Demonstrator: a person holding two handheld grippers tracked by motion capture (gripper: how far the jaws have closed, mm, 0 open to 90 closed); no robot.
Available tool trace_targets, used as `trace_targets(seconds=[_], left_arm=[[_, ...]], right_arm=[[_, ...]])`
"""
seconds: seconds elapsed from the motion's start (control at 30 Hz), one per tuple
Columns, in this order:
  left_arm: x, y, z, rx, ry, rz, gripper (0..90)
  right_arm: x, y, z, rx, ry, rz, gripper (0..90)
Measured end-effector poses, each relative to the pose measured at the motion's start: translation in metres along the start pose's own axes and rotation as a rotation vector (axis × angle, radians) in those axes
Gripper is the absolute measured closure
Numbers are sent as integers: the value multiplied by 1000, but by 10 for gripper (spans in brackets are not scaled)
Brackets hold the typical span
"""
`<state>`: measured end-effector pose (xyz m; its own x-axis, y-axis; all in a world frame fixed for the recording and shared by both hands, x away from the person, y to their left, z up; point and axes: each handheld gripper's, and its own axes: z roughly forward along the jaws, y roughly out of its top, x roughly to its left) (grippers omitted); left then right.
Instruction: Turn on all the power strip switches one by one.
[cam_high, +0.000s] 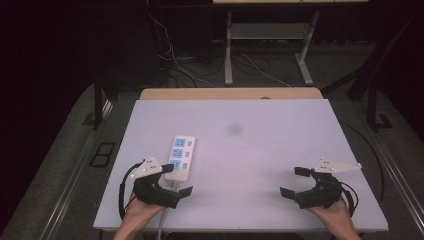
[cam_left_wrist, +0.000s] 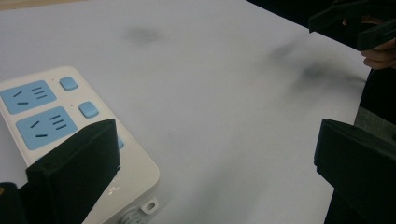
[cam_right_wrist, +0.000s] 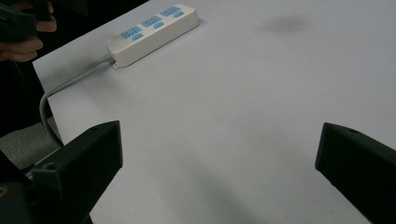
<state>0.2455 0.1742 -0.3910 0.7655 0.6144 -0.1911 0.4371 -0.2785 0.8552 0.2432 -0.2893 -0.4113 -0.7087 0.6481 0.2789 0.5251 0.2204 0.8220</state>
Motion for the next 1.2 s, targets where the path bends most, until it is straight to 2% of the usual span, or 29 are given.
trace_targets(seconds=[0.37,0.67,0.93,1.2], left_arm=[[4,12,1,48,1,24,0],[10,25,2,118,17,73,0],[14,33,7,189,11,103,0],[24,42,11,228,8,100,0]], right_arm=[[0,-2,0,5,-1,2,5],[-1,-2,-1,5,-4,7,5],[-1,-3,0,9,-4,4,5],[-1,-3,0,8,-3,-1,5]])
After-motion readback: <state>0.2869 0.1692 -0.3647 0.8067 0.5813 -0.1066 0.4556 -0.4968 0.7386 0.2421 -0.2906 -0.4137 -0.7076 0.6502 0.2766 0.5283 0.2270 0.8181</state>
